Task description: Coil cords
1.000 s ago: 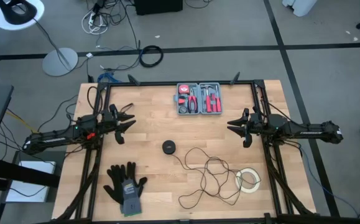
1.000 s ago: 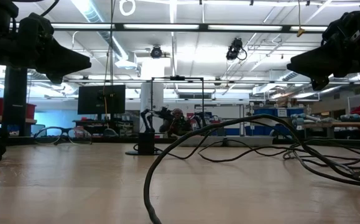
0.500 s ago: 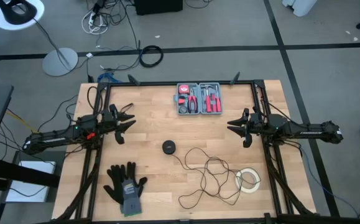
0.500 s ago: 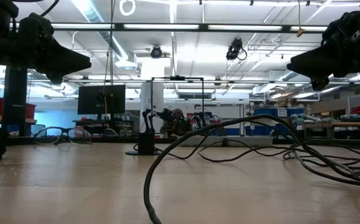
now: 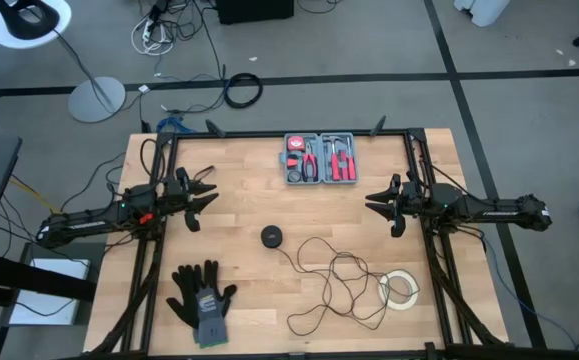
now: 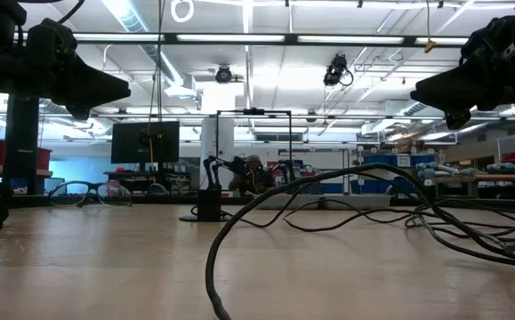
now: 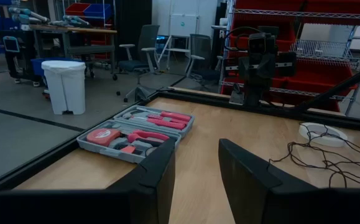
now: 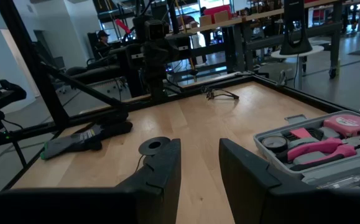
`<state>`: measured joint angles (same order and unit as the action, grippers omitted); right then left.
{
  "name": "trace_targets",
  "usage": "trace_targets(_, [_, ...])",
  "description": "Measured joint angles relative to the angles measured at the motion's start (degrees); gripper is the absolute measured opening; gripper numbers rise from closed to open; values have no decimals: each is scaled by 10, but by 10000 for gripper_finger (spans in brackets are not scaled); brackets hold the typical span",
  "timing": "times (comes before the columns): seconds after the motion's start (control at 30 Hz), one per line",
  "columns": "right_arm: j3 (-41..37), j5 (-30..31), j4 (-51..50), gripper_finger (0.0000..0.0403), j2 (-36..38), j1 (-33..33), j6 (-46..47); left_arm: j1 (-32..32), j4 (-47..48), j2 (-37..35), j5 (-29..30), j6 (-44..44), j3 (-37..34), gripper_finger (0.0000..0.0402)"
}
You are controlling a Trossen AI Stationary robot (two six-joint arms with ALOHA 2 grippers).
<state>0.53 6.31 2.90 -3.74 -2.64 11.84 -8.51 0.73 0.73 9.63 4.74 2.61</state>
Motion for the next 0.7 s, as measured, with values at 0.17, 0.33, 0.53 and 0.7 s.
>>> trace_targets(0.17, [0, 0, 4, 110, 0, 0, 0, 0, 0, 0, 0, 0, 0, 128])
trace_targets(0.33, [0, 1, 38, 110, 0, 0, 0, 0, 0, 0, 0, 0, 0, 128])
trace_targets(0.53, [1, 3, 69, 110, 0, -1, -17, 0, 0, 0, 0, 0, 0, 128])
trace_targets(0.7, [39, 45, 61, 113, -45, -1, -16, 0, 0, 0, 0, 0, 0, 128])
